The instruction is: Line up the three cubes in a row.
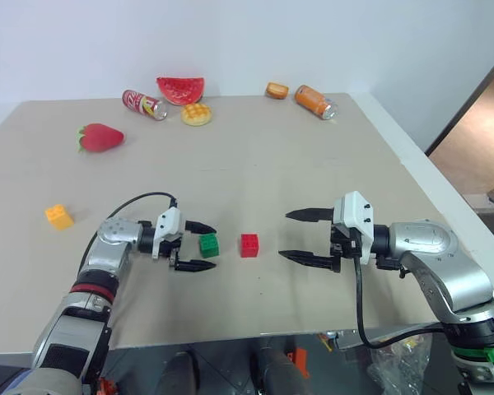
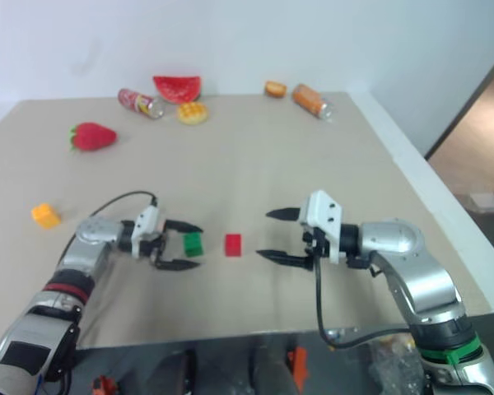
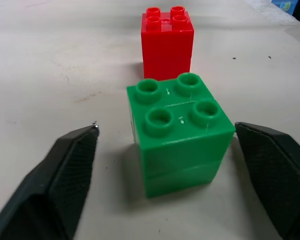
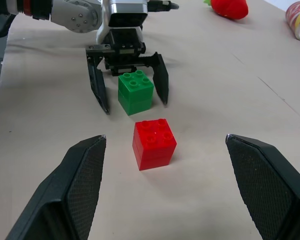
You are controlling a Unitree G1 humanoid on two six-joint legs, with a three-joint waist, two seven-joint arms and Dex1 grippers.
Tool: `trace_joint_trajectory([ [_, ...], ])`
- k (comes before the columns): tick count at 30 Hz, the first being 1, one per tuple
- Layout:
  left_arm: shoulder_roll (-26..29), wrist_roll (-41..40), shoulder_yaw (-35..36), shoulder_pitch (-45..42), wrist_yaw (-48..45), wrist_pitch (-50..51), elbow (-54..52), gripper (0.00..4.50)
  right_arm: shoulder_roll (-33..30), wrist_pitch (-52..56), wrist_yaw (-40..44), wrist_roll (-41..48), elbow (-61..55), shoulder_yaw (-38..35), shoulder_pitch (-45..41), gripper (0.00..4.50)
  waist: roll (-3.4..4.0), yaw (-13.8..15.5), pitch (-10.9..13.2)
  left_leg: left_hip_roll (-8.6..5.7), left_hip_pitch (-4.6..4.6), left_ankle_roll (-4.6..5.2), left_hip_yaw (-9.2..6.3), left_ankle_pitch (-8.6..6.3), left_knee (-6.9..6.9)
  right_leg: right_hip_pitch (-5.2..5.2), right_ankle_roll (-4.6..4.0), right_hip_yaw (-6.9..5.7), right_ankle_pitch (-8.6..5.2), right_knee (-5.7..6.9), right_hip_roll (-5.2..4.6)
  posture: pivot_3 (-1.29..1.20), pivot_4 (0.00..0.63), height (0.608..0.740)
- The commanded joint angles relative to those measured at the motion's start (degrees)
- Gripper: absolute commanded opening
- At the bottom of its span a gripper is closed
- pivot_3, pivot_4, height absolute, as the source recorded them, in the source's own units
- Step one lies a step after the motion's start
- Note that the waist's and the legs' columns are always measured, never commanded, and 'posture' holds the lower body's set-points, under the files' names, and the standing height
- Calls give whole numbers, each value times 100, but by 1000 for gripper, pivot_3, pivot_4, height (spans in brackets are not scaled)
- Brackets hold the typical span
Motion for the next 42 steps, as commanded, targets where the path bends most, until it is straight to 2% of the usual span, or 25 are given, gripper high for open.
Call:
trace_joint_trajectory([
  [1,461,-156,227,213,-212,304,-346,4480,5,-93,21,6,-22,-39,-144,3973,0,-37,0,1,0,1,0,-1,-2,-1,-3,-1,-2,0,1,0,150,740],
  [7,1395,-265,541,767,-168,853,-982,4480,57,-156,70,-23,67,30,-237,3973,-1,-44,1,5,-16,0,1,-4,-12,-23,-8,-2,-9,5,3,0,150,740],
  [11,1570,-655,1088,1329,598,1639,-1799,4480,306,-322,-95,-188,308,138,-460,3973,0,-38,1,8,-21,-4,7,-7,-12,-27,-13,-2,-16,7,-1,0,150,740],
  [14,1332,-1225,1705,1822,1682,2636,-2765,4480,679,-490,-511,-497,638,251,-799,3973,-1,-35,1,10,-39,-4,9,-7,-2,-42,-9,-1,-12,9,-3,0,150,740],
  [18,799,-1514,2343,2662,3484,3724,-4167,4480,1264,-529,-950,-668,908,367,-1256,3973,-1,-37,1,9,-43,-5,12,-6,5,-46,3,1,-3,11,-5,0,150,740],
  [22,340,-1534,2651,3430,4785,4344,-5307,4480,1481,-547,-904,-657,910,488,-1361,3973,-3,-17,1,11,-46,-7,10,-7,-1,-49,23,3,5,12,-1,0,150,740],
  [24,95,-1253,2707,3682,5542,4499,-5624,4480,1531,-606,-850,-691,994,548,-1368,3973,-3,3,1,10,-47,-7,7,-8,-2,-49,23,1,2,11,-2,0,150,740],
  [27,-178,-745,2688,3789,6530,4617,-5772,4480,1557,-671,-775,-717,1114,607,-1367,3973,-5,44,0,6,-44,-8,8,-7,2,-45,20,3,3,11,-4,0,150,740],
  [31,-958,-510,3264,3192,8533,5424,-5503,4480,1564,-667,-611,-686,1104,710,-1344,3973,-8,87,-2,5,-21,-6,12,-4,11,-29,1,8,9,12,-1,0,150,740],
  [37,-1422,-189,3509,2808,9791,5674,-5575,4480,1592,-667,-575,-708,1094,761,-1345,3973,-13,-41,-4,8,20,-6,-4,-4,5,-16,-22,11,31,13,17,0,150,740],
  [42,-1384,47,3578,2562,10219,5753,-5476,4480,1575,-667,-556,-720,1097,779,-1344,3973,-16,-33,-6,4,4,-9,-4,-4,7,-14,-9,17,31,6,18,0,150,740],
])
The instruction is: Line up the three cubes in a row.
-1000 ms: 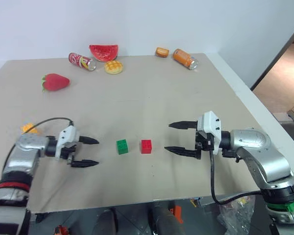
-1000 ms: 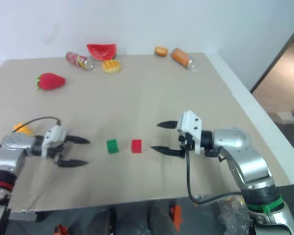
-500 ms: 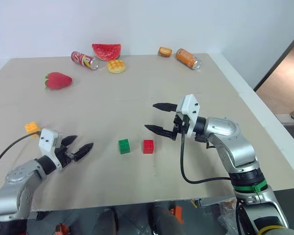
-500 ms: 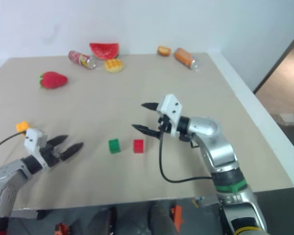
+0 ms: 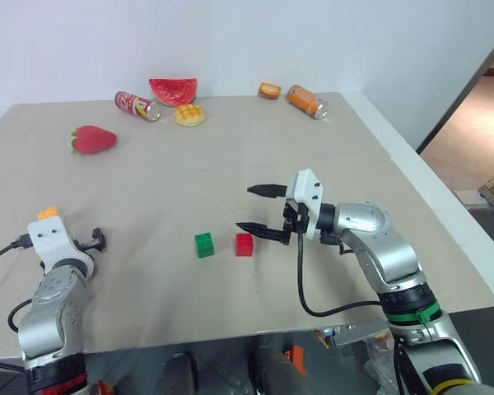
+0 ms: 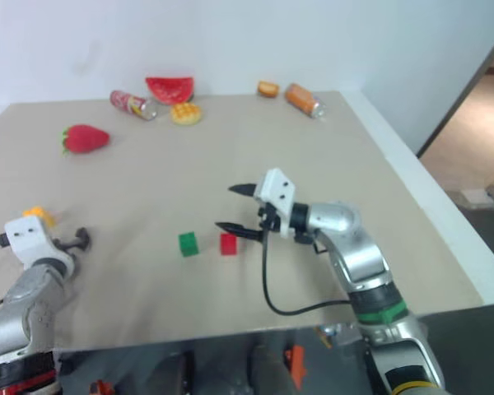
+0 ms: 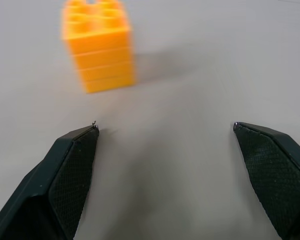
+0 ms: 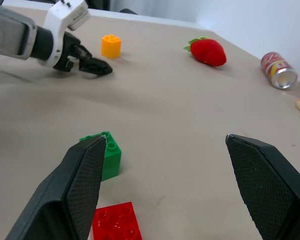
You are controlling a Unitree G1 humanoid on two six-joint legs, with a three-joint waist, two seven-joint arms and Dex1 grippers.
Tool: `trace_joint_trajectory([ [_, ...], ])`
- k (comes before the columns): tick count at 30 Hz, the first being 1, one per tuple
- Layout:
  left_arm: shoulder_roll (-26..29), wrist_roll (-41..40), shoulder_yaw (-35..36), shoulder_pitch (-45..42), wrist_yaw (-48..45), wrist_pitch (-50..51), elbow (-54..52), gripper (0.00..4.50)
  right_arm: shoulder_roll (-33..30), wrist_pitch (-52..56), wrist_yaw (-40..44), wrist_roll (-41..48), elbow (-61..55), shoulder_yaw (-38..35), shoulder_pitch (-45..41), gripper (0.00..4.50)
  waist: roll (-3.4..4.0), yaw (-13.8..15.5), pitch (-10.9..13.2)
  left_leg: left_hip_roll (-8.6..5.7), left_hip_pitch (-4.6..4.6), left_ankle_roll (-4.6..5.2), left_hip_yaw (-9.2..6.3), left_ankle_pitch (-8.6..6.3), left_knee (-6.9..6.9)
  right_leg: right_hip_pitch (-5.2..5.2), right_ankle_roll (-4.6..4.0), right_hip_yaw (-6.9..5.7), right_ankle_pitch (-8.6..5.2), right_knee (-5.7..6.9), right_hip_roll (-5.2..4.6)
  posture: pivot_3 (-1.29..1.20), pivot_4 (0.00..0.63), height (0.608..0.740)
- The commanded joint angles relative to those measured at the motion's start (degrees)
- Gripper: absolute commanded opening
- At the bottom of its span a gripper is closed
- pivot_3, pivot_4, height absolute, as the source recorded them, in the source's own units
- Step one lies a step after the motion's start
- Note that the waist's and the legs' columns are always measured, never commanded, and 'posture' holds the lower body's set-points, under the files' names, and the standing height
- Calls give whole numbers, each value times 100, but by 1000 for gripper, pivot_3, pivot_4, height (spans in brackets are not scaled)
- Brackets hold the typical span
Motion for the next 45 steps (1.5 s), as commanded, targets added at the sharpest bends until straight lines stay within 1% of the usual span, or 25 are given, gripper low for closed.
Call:
trace_joint_trajectory([
  [1,220,263,94,-121,132,-102,180,4480,-7,-89,40,35,-110,-86,-61,3973,0,0,0,-1,-1,-1,1,-1,0,0,16,1,6,-1,-1,0,150,740],
  [4,389,386,10,-285,63,-332,603,4480,-10,-90,32,24,-117,-84,-55,3973,0,0,0,-3,-1,-3,-2,-2,-2,-2,26,1,9,-1,0,0,150,740],
  [7,523,503,-28,-423,65,-543,944,4480,-8,-95,11,12,-116,-88,-51,3973,0,-3,0,-3,1,-3,-3,-2,-2,-3,4,-1,-2,0,0,0,150,740],
  [11,661,623,-48,-663,90,-813,1398,4480,-17,-90,-8,3,-128,-91,-21,3973,0,-1,0,-4,1,-4,-1,-1,-1,-1,5,0,0,0,-2,0,150,740],
  [16,731,725,-51,-975,162,-1083,1922,4480,-35,-91,-9,-24,-118,-75,-5,3973,0,3,0,-5,0,-4,-1,-1,-1,-2,6,0,1,-1,-3,0,150,740],
  [18,736,729,-50,-1033,154,-1130,2004,4480,-34,-94,-9,-29,-110,-71,-5,3973,0,6,0,-5,-2,-4,-1,0,-2,-2,29,0,13,-1,-4,0,150,740],
  [19,711,702,-28,-1048,164,-1149,2020,3972,-37,-88,-5,-28,-111,-68,-4,3973,0,7,0,-5,-3,-4,-1,-1,-2,-2,31,0,15,-1,-4,0,150,740],
  [20,696,693,-27,-1052,171,-1162,2031,3738,-44,-75,8,-21,-120,-65,-1,3973,-1,5,0,-5,-3,-4,0,-1,-2,-3,32,0,15,-1,-5,0,150,740],
  [24,643,714,-66,-1007,195,-1178,2048,2380,-66,-26,66,38,-199,-64,4,3973,-1,2,0,-5,-8,-5,3,-1,-3,-8,34,1,14,-2,-5,0,150,740],
  [25,637,720,-67,-994,200,-1187,2052,1945,-69,-15,84,62,-221,-70,1,3973,-1,2,0,-5,-10,-5,3,-1,-4,-10,34,1,14,-2,-5,0,150,740],
  [26,631,720,-65,-986,207,-1187,2056,1682,-72,-5,106,84,-243,-74,-3,3973,-1,2,0,-5,-10,-6,3,-1,-5,-11,34,1,14,-2,-5,0,150,740],
  [27,626,717,-60,-989,215,-1189,2079,1314,-70,-1,130,100,-251,-76,-16,3973,-1,2,0,-5,-12,-6,3,-2,-6,-13,34,1,13,-2,-5,0,150,740],
  [32,661,713,-203,-989,51,-1234,2149,1304,-61,13,237,103,-254,-40,-38,3973,-1,3,0,-5,-12,-6,3,-2,-6,-13,34,1,12,-2,-5,0,150,740],
  [35,806,730,-538,-1002,-501,-1567,2196,1304,-97,52,338,132,-327,-24,1,3973,-1,9,0,-7,-12,-6,3,-1,-6,-12,35,1,13,-2,-7,0,150,740],
  [37,959,766,-949,-1008,-1231,-2100,2255,1304,-174,188,477,296,-533,-58,43,3973,-1,42,0,-9,-14,-8,2,0,-6,-14,35,1,13,-2,-8,0,150,740],
  [40,1142,623,-1411,-1009,-2451,-2853,2326,1304,-225,547,649,869,-997,-258,43,3973,-1,134,0,-17,-29,-23,2,8,-6,-25,16,-1,0,-3,-17,0,150,740],
  [42,1233,439,-1599,-998,-3242,-3283,2420,1304,-226,732,608,1104,-1159,-353,-10,3973,-2,155,-1,-16,-54,-31,4,11,-5,-46,20,0,2,-7,-19,0,150,740],
  [45,1409,98,-1906,-880,-4610,-3809,2489,1304,-221,885,542,1337,-1312,-448,-32,3973,-2,158,-1,-16,-60,-34,7,9,-6,-55,41,1,12,-9,-21,0,150,740],
])
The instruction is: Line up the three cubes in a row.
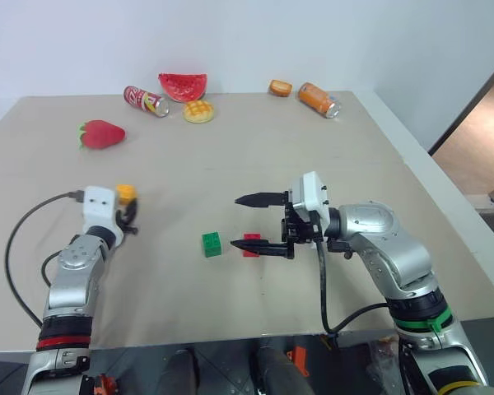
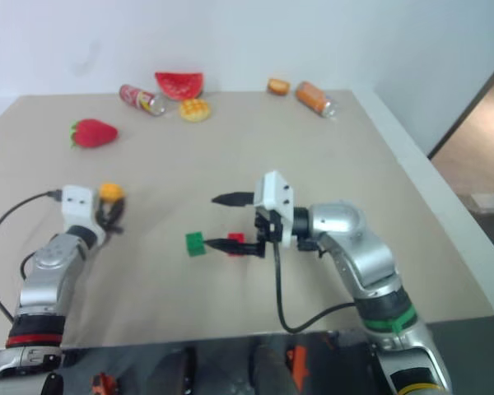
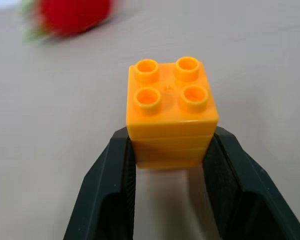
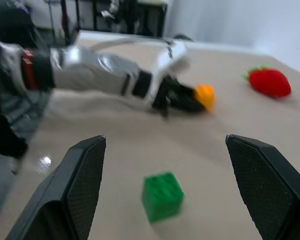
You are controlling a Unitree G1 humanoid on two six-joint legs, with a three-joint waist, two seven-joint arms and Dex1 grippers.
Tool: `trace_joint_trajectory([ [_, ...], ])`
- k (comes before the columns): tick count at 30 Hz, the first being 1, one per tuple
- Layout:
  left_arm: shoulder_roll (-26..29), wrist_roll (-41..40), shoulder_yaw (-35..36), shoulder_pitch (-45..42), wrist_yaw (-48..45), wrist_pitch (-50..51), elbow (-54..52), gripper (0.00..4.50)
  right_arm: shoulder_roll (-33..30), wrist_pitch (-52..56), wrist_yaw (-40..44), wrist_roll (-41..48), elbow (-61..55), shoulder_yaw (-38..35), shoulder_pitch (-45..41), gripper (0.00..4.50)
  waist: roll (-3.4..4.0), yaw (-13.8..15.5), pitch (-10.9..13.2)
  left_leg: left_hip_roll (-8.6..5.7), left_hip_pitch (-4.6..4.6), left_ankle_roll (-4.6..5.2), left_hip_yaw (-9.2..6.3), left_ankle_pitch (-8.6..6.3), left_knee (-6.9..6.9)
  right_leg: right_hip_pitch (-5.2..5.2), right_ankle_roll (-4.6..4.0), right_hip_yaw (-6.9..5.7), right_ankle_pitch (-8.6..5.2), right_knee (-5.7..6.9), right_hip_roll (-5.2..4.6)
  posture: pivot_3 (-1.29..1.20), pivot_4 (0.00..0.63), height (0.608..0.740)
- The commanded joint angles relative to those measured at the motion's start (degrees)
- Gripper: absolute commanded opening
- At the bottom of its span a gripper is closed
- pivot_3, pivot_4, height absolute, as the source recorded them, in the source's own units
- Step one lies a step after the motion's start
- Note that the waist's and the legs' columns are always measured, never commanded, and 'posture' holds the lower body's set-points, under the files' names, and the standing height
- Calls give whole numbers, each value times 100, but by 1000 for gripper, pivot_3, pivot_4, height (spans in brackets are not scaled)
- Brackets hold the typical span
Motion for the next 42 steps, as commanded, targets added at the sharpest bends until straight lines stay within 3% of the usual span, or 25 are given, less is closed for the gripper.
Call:
trace_joint_trajectory([
  [1,278,-372,-253,107,-1472,-654,-10,1304,-25,172,-69,383,-336,-299,-96,3973,0,-9,0,1,-1,-1,1,-1,0,-2,-1,0,-1,0,1,0,150,740],
  [9,1133,-828,-875,303,-4476,-1460,147,1304,36,516,-341,818,-585,-444,85,3973,1,-7,1,10,-1,0,0,-1,-11,-9,-40,-4,-25,2,5,0,150,740],
  [17,1854,-1197,-756,49,-5710,-1074,515,1304,-54,556,-475,804,-669,-394,341,3973,3,-9,2,10,-2,1,2,-1,-4,-9,-41,-3,-26,2,3,0,150,740],
  [22,2027,-1027,-801,-216,-6058,-1390,1005,1304,-65,515,-525,746,-696,-332,434,3973,4,-7,2,12,-5,2,2,-2,-5,-12,-42,-4,-27,2,4,0,150,740],
  [30,1842,-802,-866,-644,-6201,-1916,1848,1304,-145,542,-575,729,-783,-352,499,3973,4,-6,2,13,-11,2,1,-2,-2,-15,-40,-5,-28,2,5,0,150,740],
  [42,1569,-783,-989,-623,-6349,-1973,1744,1304,-253,539,-601,714,-732,-327,454,3973,4,-5,2,13,-15,3,0,-2,2,-16,-37,-6,-26,5,6,0,150,740],
])
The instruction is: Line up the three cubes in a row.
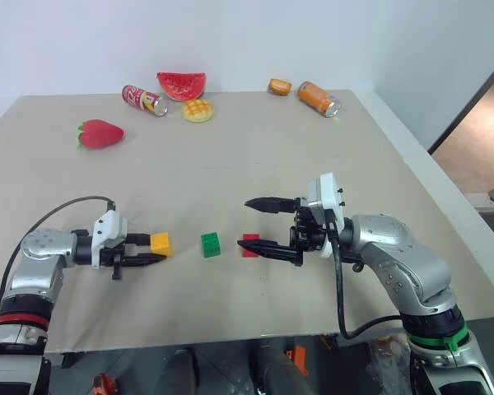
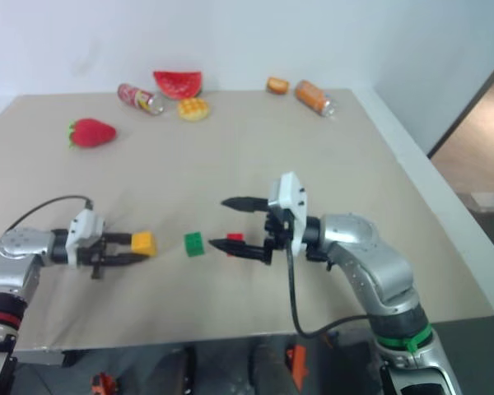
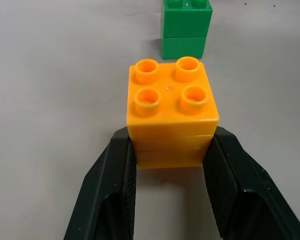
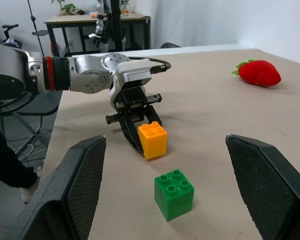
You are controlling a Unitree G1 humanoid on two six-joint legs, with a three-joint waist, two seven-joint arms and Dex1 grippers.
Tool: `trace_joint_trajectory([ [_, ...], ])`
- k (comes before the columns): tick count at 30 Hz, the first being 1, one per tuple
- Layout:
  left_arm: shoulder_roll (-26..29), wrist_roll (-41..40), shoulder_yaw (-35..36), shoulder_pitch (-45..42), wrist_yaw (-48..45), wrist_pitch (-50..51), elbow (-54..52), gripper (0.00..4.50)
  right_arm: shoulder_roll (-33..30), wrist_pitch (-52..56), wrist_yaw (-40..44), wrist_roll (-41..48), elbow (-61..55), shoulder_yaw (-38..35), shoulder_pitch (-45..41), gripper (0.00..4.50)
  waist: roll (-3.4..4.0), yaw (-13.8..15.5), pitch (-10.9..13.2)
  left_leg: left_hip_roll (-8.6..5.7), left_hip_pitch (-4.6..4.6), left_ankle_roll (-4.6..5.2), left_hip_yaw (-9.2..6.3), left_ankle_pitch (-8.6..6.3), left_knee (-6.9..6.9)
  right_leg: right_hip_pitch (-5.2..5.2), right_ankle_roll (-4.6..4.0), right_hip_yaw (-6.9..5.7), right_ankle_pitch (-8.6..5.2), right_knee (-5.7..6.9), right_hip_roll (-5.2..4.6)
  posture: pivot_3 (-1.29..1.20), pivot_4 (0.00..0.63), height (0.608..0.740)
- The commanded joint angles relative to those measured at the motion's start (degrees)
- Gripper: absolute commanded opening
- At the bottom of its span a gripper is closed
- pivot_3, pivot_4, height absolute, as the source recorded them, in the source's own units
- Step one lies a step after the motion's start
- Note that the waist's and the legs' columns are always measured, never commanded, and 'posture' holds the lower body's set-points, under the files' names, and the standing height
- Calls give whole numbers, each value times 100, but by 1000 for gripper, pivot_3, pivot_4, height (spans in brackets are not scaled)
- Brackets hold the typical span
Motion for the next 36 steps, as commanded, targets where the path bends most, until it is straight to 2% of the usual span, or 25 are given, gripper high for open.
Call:
trace_joint_trajectory([
  [1,-55,25,-43,-31,-64,-87,-170,1304,-38,-57,16,3,-187,-56,-100,3973,0,0,0,0,0,0,0,0,0,0,0,0,0,0,0,0,150,740],
  [13,-108,254,-137,-241,-76,-277,32,1304,-28,-64,-27,-53,-194,-49,-90,3973,0,1,0,0,-2,0,-2,0,6,0,3,0,2,3,1,0,150,740],
  [15,-126,327,-124,-319,14,-390,167,2341,-32,-66,-34,-61,-198,-63,-79,3973,0,2,0,0,-2,0,-1,0,7,1,3,0,2,3,1,0,150,740],
  [20,-230,294,66,-462,361,-543,426,4042,-26,-73,-48,-64,-195,-76,-71,3973,0,2,0,0,-2,1,-2,0,8,1,12,0,7,4,2,0,150,740],
  [27,-102,-5,186,-155,279,-223,-37,4042,-8,-106,10,-75,-114,-49,-134,3973,0,-5,0,0,-2,1,-2,0,8,1,30,0,18,4,2,0,150,740],
  [31,402,-448,425,669,103,621,-1084,4042,-32,-126,89,-69,-5,-62,-216,3973,0,-48,0,7,0,3,3,-2,5,-1,27,2,16,5,3,0,150,740],
  [36,1381,-1112,1099,2027,94,2158,-2329,4042,-63,-252,280,-109,234,-48,-371,3973,2,-65,1,17,8,4,1,-2,-3,-4,-18,-3,-11,16,6,0,150,740],
])
